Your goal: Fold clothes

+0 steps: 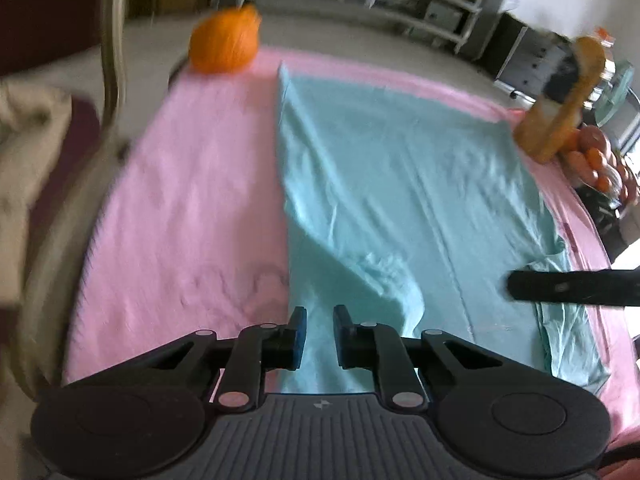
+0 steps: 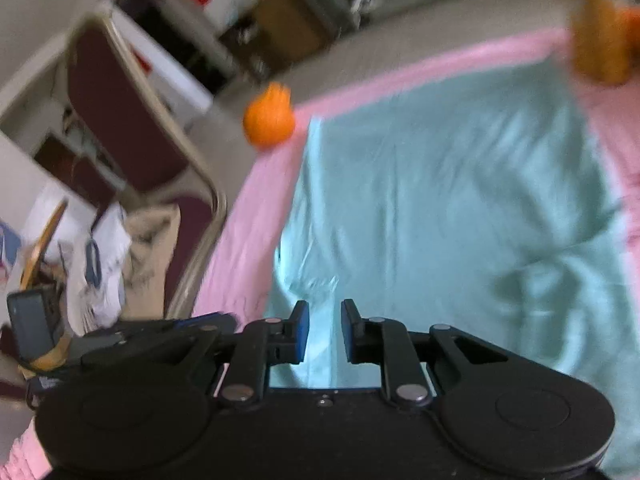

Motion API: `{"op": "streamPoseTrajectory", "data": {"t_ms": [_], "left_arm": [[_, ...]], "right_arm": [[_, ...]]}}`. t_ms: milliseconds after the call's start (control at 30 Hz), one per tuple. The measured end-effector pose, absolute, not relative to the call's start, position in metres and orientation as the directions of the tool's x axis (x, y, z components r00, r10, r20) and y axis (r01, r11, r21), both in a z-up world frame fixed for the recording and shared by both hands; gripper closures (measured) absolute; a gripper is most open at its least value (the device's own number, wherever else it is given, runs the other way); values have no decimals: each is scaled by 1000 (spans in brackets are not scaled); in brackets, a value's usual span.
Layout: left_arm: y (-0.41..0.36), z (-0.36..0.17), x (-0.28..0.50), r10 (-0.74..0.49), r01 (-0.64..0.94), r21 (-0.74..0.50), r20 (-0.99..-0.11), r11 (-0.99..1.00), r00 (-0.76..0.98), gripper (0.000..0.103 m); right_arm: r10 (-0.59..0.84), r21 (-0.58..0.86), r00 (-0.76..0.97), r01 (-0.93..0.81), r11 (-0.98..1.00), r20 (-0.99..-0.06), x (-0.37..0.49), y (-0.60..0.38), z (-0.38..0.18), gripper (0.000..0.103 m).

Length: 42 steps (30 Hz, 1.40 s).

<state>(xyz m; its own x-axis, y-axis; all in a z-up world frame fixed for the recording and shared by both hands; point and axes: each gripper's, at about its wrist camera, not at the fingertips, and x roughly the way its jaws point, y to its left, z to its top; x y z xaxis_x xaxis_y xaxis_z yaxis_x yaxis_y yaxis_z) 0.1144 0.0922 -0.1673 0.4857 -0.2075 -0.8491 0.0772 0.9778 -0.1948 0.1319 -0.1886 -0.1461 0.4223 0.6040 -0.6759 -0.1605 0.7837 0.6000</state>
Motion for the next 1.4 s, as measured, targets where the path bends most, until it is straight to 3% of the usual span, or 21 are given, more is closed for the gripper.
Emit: {"op": "streamPoseTrajectory", "data": {"t_ms": [300, 333, 400, 500, 667, 800, 867, 967, 1000, 1033, 1100, 1200, 1300, 1400], "left_arm": [[88, -186, 113, -139, 91, -111, -893, 990, 427, 82], [87, -186, 112, -133, 87, -106, -895, 991, 426, 82], [85, -186, 111, -117, 84, -89, -896, 992, 429, 80], [81, -185, 111, -96, 83, -67, -896, 994, 433, 80], [85, -180, 110, -107, 51, -94, -893, 994, 436, 85], [86, -165, 102, -214, 80, -201, -844, 976, 493, 87], [80, -167, 102, -222, 101, -198, -843, 975, 490, 86], [75, -186, 106, -139, 82, -115, -895, 990, 425, 85], [74, -185, 105, -107, 95, -73, -897, 993, 428, 85], [76, -185, 101, -99, 95, -64, -899, 993, 427, 84], [80, -184, 96, -89, 93, -55, -903, 994, 420, 84], [85, -178, 82, -44, 80, -13, -916, 997, 399, 85], [93, -167, 60, -96, 67, -74, -898, 995, 431, 87], [92, -159, 51, -189, 96, -163, -858, 982, 478, 86]], "right_arm": [[628, 631, 315, -108, 768, -711, 169, -150, -200, 74], [640, 647, 317, -99, 756, -700, 171, -151, -204, 76], [661, 669, 320, -104, 736, -679, 170, -152, -206, 102], [550, 537, 427, -162, 828, -718, 161, -153, -187, 102], [488, 476, 446, -146, 867, -750, 154, -165, -183, 96], [664, 656, 342, -158, 738, -665, 143, -174, -186, 89], [757, 747, 256, -157, 646, -601, 139, -168, -194, 89], [766, 752, 172, -151, 642, -619, 138, -153, -211, 89], [738, 725, 165, -141, 675, -655, 140, -152, -217, 95], [725, 715, 170, -125, 687, -667, 141, -156, -221, 103], [696, 708, 211, -28, 706, -686, 141, -181, -217, 103], [485, 534, 348, 57, 843, -803, 129, -228, -185, 95], [467, 566, 443, 118, 816, -765, 105, -283, -151, 90], [477, 677, 573, 197, 709, -666, 67, -337, -134, 83]]}}
